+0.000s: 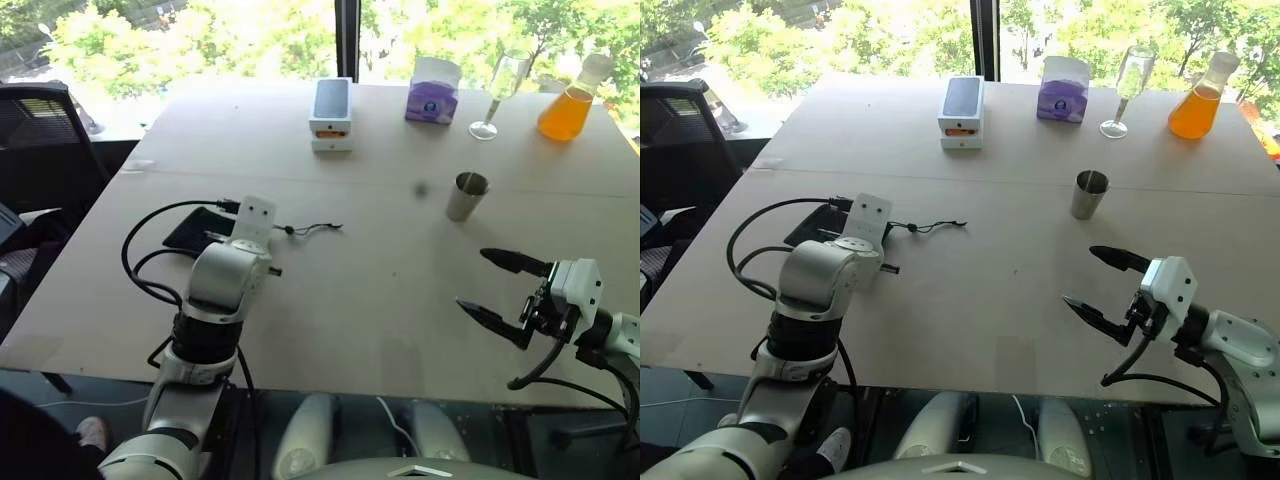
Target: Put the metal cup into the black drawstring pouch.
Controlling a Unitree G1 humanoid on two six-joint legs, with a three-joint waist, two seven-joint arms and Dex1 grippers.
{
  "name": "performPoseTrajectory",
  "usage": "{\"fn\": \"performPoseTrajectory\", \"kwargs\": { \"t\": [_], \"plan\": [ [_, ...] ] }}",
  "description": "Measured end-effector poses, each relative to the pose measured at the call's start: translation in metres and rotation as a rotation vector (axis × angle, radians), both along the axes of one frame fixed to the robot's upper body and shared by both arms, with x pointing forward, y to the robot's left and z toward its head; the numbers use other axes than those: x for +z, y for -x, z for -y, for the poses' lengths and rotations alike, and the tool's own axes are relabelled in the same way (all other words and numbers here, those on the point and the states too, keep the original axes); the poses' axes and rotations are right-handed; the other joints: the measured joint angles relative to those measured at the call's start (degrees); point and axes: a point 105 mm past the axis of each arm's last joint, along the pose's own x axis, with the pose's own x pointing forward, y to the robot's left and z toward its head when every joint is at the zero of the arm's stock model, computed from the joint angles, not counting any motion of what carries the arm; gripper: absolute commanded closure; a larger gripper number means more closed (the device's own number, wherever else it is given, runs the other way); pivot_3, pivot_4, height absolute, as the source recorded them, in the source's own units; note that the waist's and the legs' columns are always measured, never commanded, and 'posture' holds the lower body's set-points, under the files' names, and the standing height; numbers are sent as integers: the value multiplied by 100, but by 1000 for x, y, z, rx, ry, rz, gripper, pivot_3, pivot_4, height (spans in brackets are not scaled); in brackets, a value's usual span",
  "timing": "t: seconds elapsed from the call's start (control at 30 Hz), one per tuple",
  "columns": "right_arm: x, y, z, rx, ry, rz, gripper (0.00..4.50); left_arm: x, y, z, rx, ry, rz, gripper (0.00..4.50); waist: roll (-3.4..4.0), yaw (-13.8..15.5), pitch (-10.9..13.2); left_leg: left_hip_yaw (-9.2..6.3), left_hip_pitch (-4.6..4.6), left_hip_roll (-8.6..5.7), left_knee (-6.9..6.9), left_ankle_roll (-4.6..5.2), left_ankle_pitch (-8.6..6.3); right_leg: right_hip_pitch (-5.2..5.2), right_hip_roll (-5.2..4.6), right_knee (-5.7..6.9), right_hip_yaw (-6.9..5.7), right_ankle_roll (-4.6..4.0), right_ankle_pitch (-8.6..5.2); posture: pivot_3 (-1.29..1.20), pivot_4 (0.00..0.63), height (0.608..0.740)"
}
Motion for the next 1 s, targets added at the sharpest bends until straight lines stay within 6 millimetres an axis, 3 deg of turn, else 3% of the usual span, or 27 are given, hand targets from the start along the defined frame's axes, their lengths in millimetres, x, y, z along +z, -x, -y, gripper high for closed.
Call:
{"fn": "performPoseTrajectory", "kwargs": {
  "t": [0.23, 0.43, 0.5, 0.6, 0.8, 0.9, 1.0],
  "plan": [
    [0, -14, -2, -94, -22, 11, 0, 4, 1, -4, -19, 170, 10, 4414, 0, 9, 0, -1, -1, -1, 0, -4, 0, -1, -1, 0, -2, 0, 0, 0, 150, 740],
    [-2, -36, -5, -224, 27, -19, 0, 12, -4, 17, -98, 444, 42, 4414, -2, 13, 1, -2, -5, -8, 3, -26, 14, -1, 1, 0, -9, 0, 0, 0, 150, 740],
    [0, -49, -3, -277, 124, -13, 0, 14, -5, 29, -164, 523, 28, 4414, -1, 5, 2, 3, -5, -8, 3, -27, 15, -6, 4, 4, -12, 0, 0, 0, 150, 740],
    [18, -66, -1, -311, 205, -9, 0, 17, -9, 46, -251, 663, -5, 4414, -2, 1, 2, 0, -4, -6, 3, -28, 15, -7, 8, 7, -23, 0, 0, 0, 150, 740],
    [52, -98, 9, -387, 278, 12, 0, 13, -12, 48, -254, 777, -38, 4414, -1, -7, 8, 17, -10, -12, 3, -27, 15, -14, 2, 2, -16, 1, 0, 0, 150, 740],
    [58, -112, 20, -439, 406, -23, 0, 11, -12, 50, -255, 783, -43, 4414, -6, 9, 11, 14, -12, -11, 1, -27, 15, -13, 1, -4, -17, 1, 0, 0, 150, 740],
    [58, -126, 19, -416, 428, -128, 0, 9, -12, 55, -264, 780, -52, 4414, -9, -3, 15, 14, -15, -11, -2, -27, 14, -15, 1, -6, -14, 0, 0, 0, 150, 740]
  ]
}}
